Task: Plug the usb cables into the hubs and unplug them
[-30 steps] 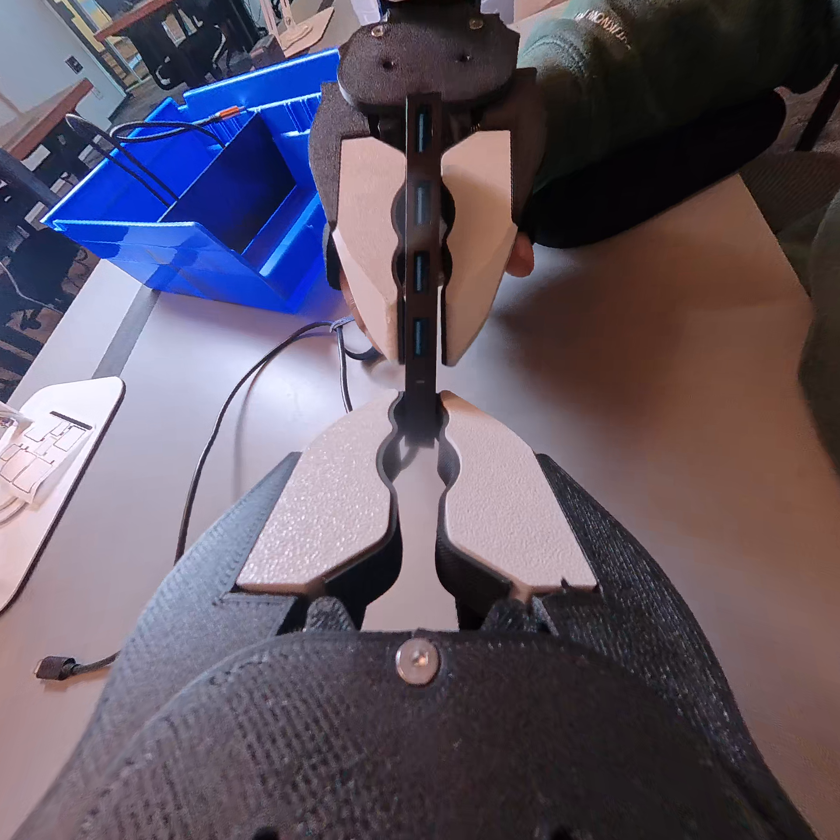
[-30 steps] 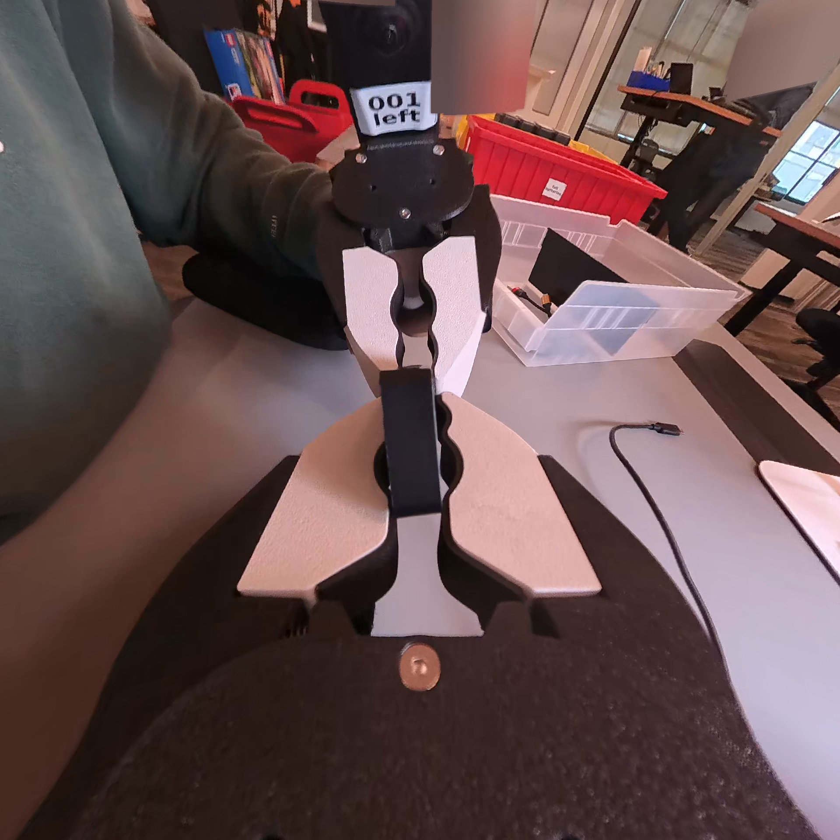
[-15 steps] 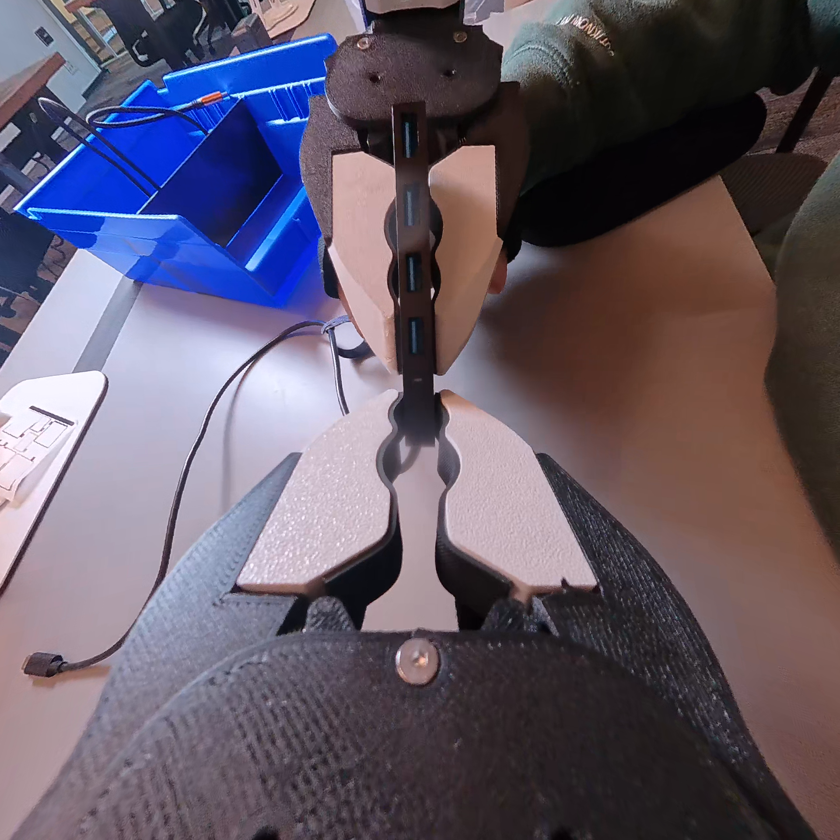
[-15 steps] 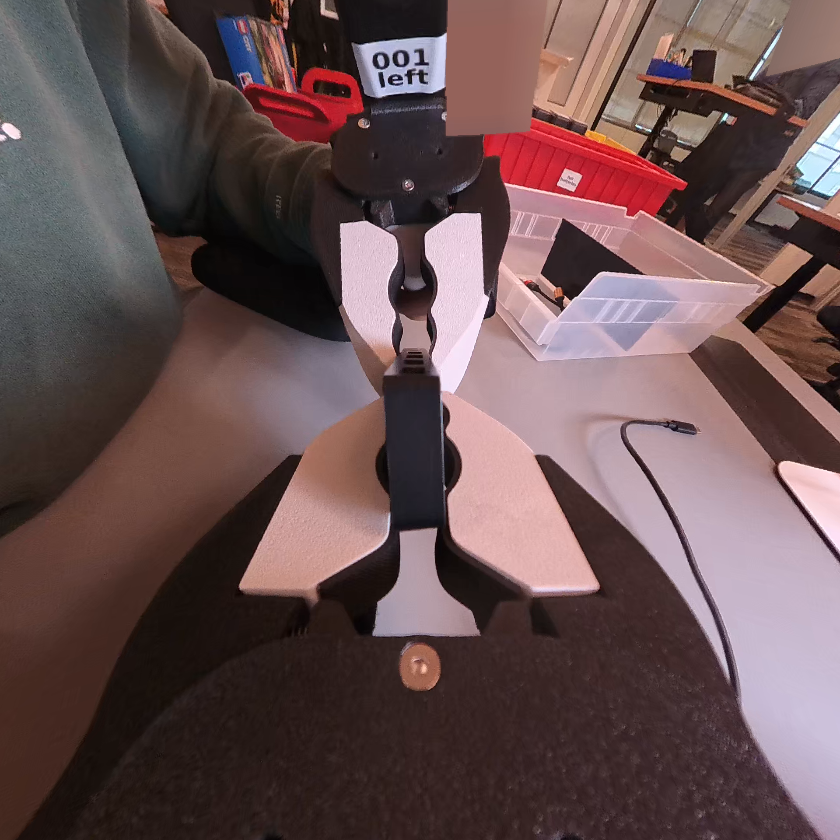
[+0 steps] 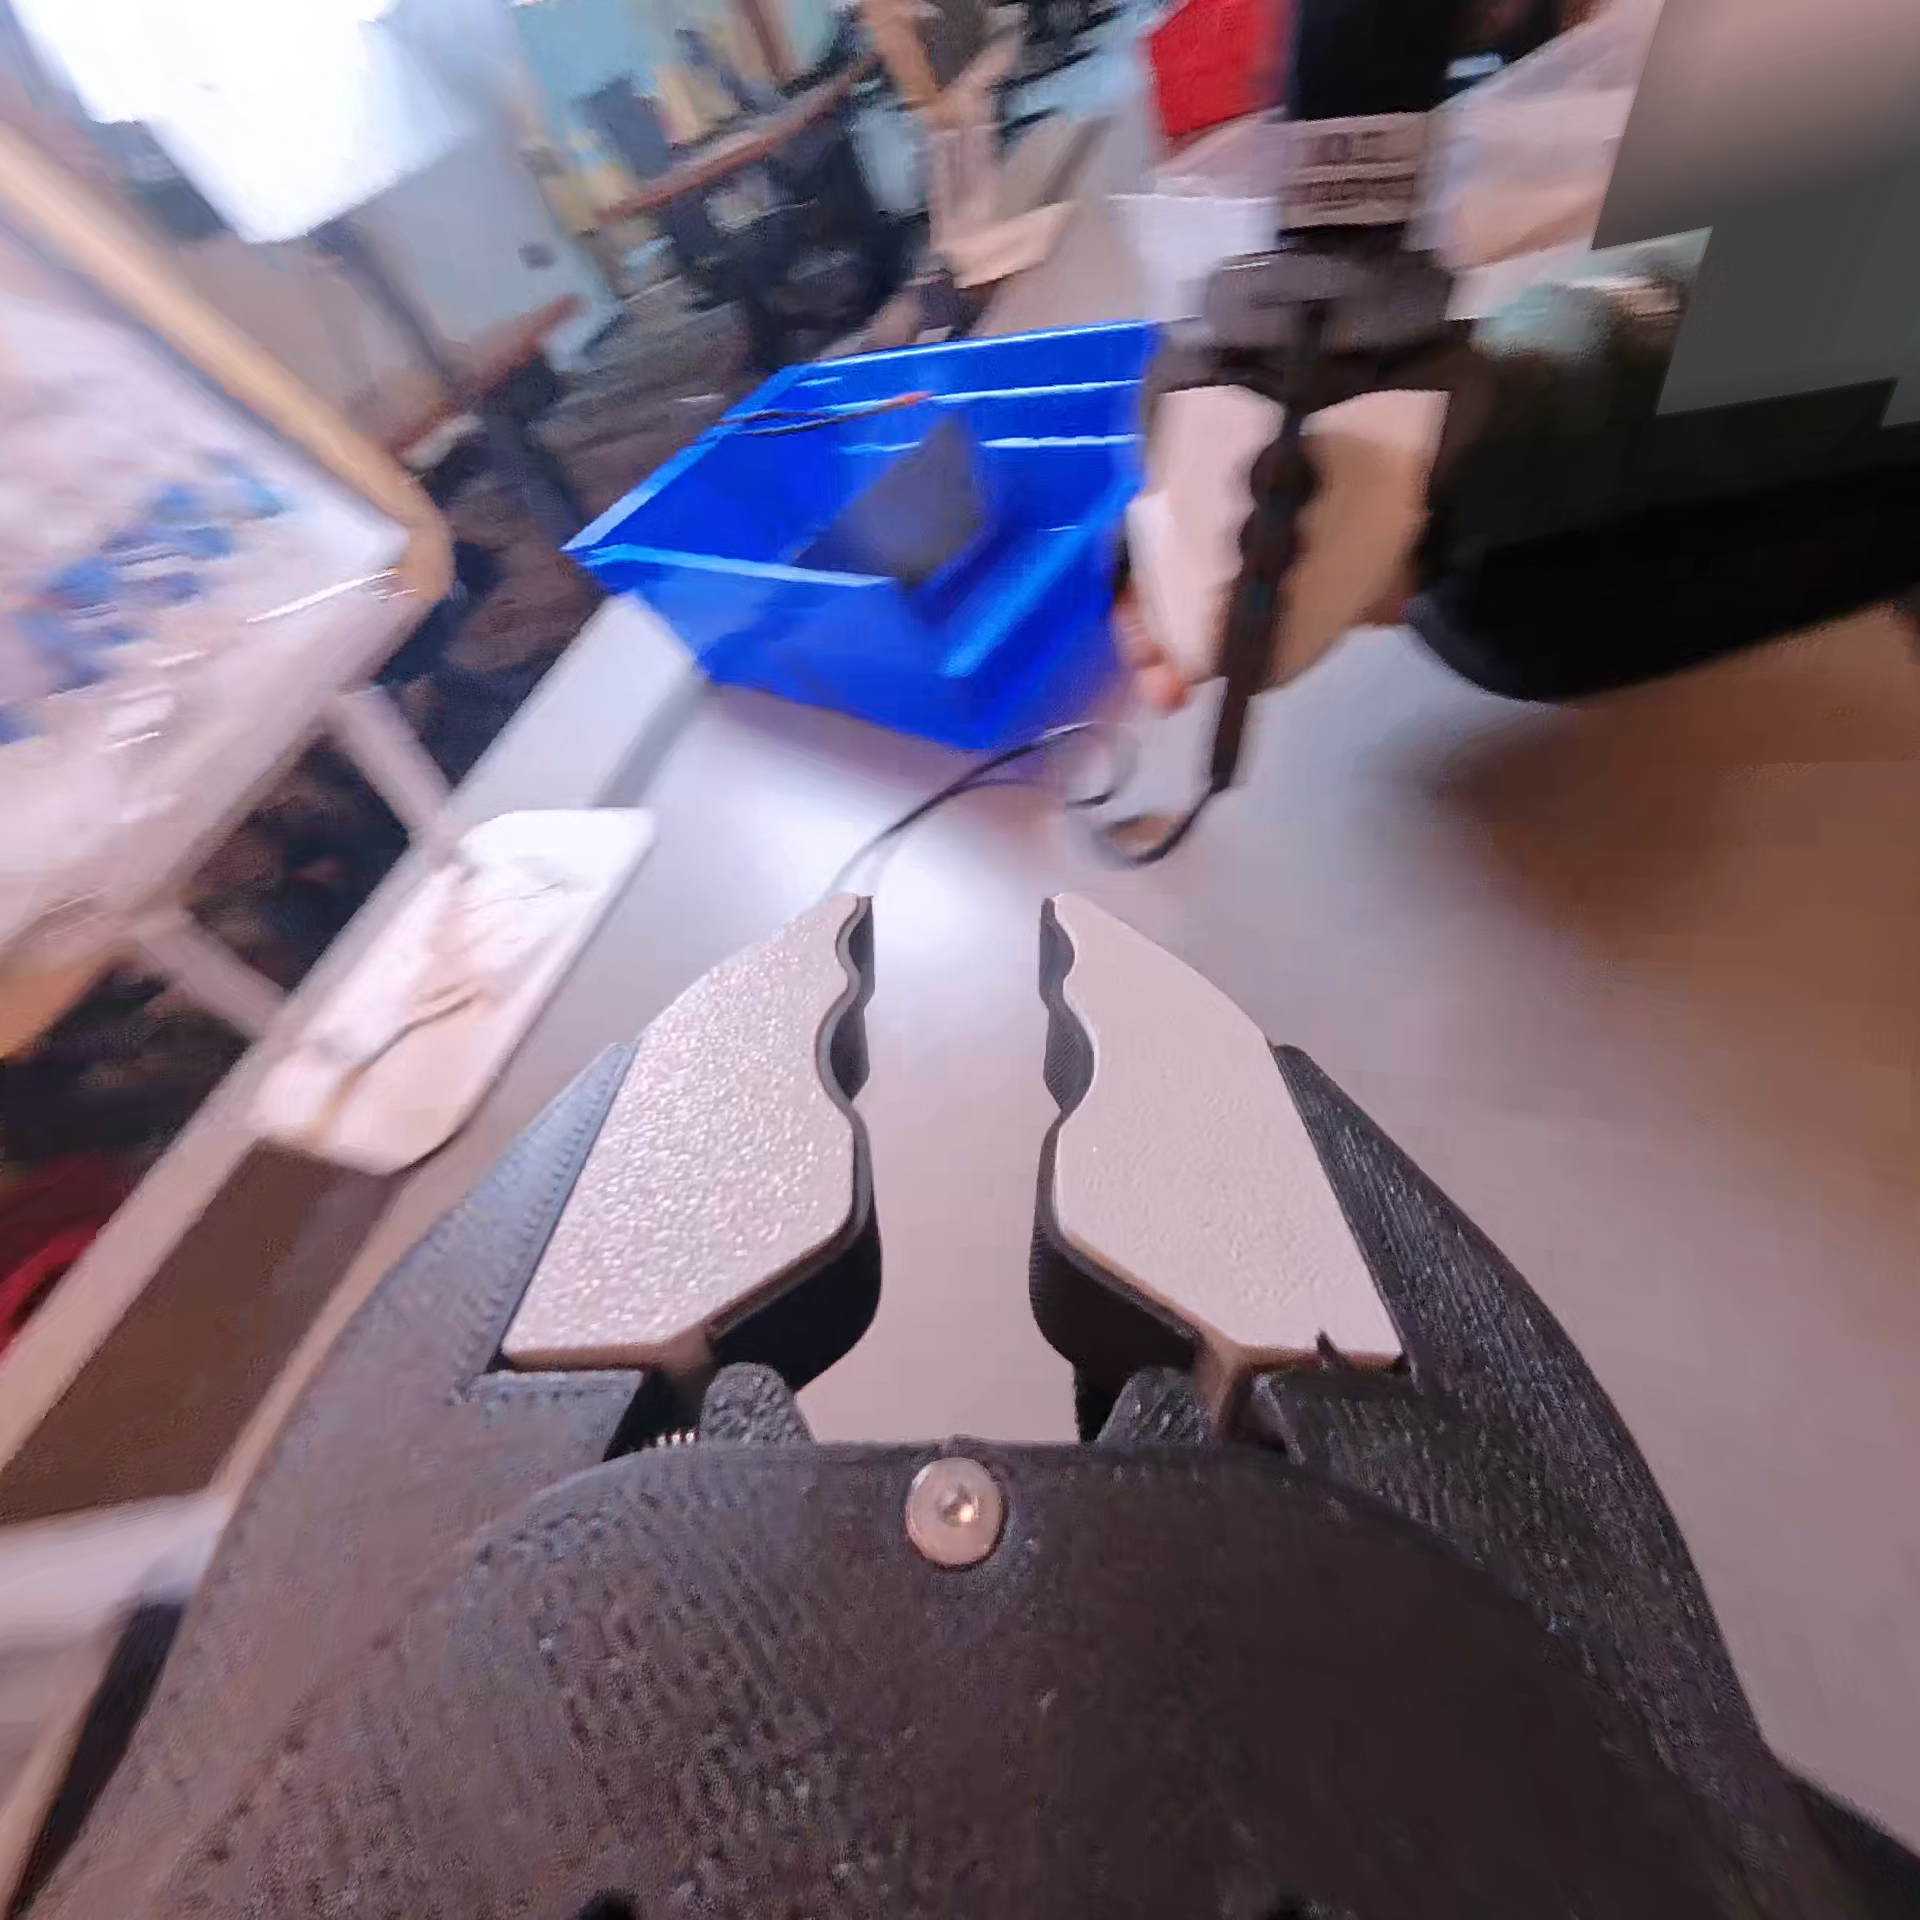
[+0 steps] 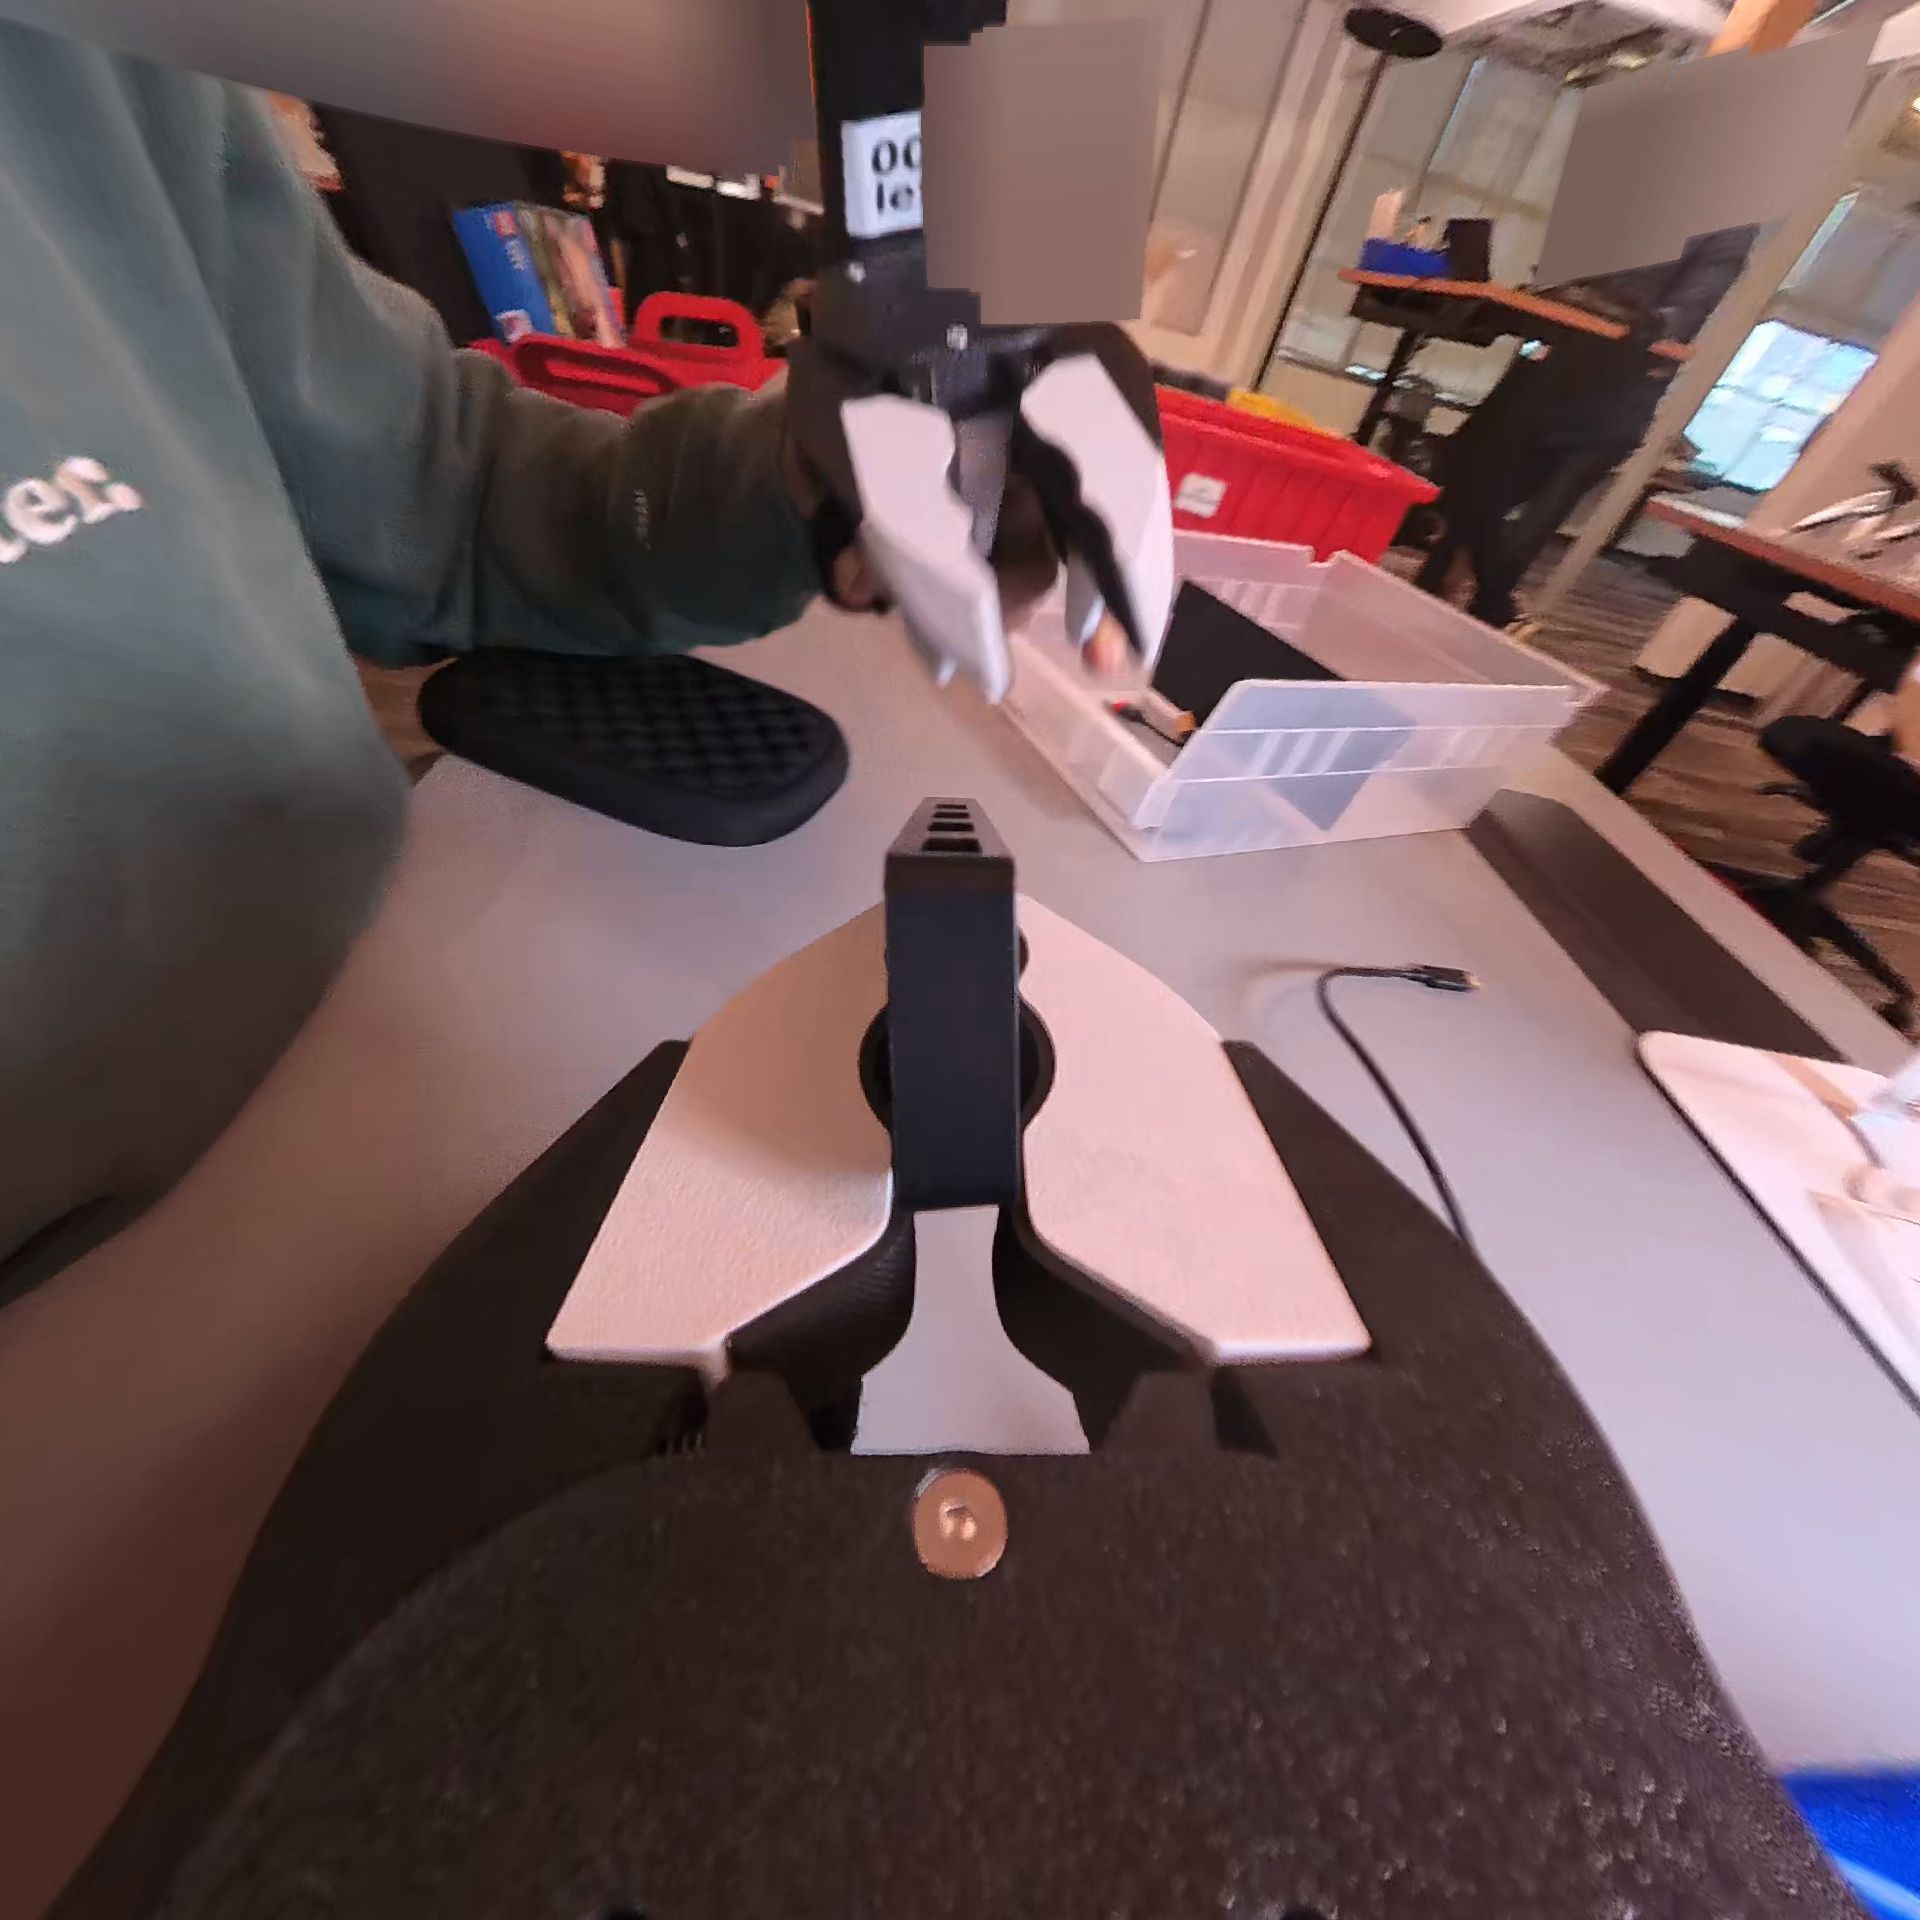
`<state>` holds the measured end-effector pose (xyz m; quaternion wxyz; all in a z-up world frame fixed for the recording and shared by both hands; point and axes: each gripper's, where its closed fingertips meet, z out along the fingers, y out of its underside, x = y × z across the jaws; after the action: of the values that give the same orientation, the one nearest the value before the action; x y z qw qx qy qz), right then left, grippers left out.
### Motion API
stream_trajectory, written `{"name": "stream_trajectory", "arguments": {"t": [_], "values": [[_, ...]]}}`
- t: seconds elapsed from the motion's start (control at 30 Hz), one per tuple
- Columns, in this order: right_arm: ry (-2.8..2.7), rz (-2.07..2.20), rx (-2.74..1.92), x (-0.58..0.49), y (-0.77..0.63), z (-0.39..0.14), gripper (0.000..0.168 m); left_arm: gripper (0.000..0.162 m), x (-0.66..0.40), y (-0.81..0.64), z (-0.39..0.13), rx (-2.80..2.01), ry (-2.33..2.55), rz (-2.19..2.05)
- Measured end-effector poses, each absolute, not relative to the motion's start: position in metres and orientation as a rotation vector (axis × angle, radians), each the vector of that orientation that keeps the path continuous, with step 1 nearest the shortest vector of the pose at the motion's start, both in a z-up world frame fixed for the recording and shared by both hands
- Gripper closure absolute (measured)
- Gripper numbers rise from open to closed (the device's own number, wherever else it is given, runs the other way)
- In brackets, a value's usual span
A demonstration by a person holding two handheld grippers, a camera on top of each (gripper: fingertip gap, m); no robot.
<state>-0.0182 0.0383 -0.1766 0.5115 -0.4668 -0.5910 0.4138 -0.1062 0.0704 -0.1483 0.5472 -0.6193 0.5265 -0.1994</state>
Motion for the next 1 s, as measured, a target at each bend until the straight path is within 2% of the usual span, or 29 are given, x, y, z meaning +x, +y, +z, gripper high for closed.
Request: {"name": "stream_trajectory", "arguments": {"t": [0.07, 0.13, 0.3, 0.43, 0.5, 0.53, 0.73, 1.0], "values": [[-1.380, 0.968, -1.137, -0.010, 0.045, -0.173, 0.156, 0.134, -0.159, 0.103, -0.132, -1.593, 1.139, -0.344], [-1.348, 0.961, -1.147, -0.003, 0.048, -0.171, 0.156, 0.135, -0.216, 0.136, -0.140, -1.799, 1.080, -0.206], [-1.328, 0.929, -1.154, 0.004, 0.052, -0.171, 0.156, 0.135, -0.310, 0.180, -0.227, -2.315, 1.154, 0.005], [-1.317, 0.907, -1.162, 0.007, 0.054, -0.171, 0.156, 0.132, -0.337, 0.188, -0.283, -2.486, 1.334, 0.184], [-1.308, 0.904, -1.173, 0.009, 0.056, -0.172, 0.156, 0.139, -0.339, 0.188, -0.297, -2.504, 1.424, 0.221], [-1.303, 0.904, -1.178, 0.010, 0.057, -0.172, 0.156, 0.152, -0.336, 0.187, -0.298, -2.494, 1.449, 0.203], [-1.264, 0.911, -1.176, 0.019, 0.061, -0.166, 0.156, 0.158, -0.338, 0.188, -0.261, -2.412, 1.411, 0.275], [-1.198, 0.873, -1.169, 0.027, 0.071, -0.155, 0.156, 0.158, -0.354, 0.183, -0.149, -2.181, 1.121, 0.427]]}}
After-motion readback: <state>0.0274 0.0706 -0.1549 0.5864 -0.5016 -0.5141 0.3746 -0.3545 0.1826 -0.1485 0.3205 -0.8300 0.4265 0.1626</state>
